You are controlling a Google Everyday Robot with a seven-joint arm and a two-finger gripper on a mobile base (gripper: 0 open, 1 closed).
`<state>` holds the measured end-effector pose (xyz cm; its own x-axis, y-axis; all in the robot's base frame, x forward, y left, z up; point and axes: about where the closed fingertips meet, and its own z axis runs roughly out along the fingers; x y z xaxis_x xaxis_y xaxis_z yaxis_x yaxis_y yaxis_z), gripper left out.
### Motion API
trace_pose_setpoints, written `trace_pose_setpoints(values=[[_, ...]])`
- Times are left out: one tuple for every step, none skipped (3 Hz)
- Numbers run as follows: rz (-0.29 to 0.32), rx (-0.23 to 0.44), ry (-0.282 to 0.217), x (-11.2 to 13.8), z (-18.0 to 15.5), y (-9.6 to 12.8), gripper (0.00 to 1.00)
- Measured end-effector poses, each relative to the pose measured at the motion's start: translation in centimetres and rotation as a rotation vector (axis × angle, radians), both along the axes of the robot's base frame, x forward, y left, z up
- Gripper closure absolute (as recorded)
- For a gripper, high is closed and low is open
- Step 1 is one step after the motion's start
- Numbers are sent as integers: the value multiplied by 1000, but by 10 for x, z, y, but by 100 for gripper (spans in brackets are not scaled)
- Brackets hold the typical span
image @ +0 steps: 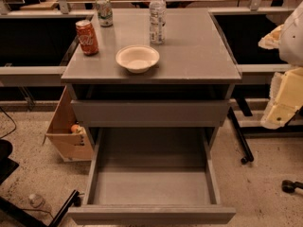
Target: Close middle drawer
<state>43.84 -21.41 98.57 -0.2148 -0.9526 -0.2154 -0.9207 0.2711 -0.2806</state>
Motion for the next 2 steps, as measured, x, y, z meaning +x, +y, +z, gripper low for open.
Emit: trace_pose_setpoints(values=[[0,0,0,0,0,0,0],[-15,-6,-15,-4,0,3,0]])
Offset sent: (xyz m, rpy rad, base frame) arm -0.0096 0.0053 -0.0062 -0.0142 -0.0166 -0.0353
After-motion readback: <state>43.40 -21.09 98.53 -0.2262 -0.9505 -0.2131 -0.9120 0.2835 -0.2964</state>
